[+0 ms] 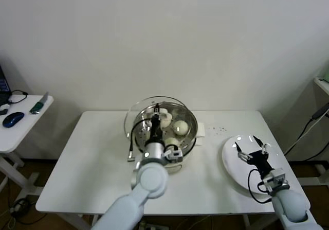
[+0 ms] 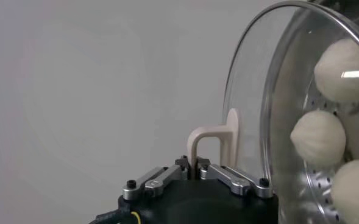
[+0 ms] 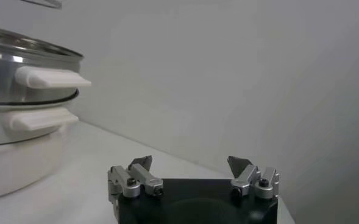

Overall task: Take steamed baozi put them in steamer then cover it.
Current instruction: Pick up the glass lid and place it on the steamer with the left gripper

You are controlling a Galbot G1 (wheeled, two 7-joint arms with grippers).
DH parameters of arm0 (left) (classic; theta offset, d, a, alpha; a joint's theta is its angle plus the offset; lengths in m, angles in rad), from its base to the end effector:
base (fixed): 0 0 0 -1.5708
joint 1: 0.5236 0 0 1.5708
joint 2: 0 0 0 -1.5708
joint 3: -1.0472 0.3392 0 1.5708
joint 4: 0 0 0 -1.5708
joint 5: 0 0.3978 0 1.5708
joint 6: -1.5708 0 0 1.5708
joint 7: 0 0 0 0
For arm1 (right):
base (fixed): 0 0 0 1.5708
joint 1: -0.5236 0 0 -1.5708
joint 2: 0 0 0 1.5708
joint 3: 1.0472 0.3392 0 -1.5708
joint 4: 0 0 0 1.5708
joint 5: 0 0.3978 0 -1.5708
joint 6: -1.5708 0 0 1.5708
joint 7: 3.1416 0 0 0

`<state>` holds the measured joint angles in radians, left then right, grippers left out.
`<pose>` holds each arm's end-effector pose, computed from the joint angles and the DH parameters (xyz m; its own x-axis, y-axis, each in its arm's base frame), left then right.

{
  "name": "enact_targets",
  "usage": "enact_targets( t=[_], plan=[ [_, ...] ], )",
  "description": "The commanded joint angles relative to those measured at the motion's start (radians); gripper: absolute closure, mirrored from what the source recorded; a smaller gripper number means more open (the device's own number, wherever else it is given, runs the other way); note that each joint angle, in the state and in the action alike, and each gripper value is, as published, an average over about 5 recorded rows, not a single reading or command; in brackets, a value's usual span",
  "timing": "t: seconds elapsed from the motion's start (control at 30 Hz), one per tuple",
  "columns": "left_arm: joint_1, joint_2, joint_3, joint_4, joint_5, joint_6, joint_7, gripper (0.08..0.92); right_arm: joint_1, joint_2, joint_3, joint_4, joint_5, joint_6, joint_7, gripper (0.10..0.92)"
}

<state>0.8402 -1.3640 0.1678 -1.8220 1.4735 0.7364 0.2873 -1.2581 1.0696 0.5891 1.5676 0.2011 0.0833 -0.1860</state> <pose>0.3492 -0.1911 -0.2185 -0.9988 -0.0119 -0.0482 -0.0486 0.0345 0.9982 0.3283 -0.1864 -0.3628 -0.9773 -0.1428 0.1564 -0.1822 0.9433 -0.2775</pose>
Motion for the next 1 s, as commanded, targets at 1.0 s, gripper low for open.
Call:
enact_targets(
  t=[1.0],
  plan=[
    [-0.084, -0.060, 0.076, 0.209, -0.025, 0.049, -0.031, 0.845, -0.019, -0.001, 0.034, 0.000, 0.001, 0.010, -0.021, 0.203]
  ],
)
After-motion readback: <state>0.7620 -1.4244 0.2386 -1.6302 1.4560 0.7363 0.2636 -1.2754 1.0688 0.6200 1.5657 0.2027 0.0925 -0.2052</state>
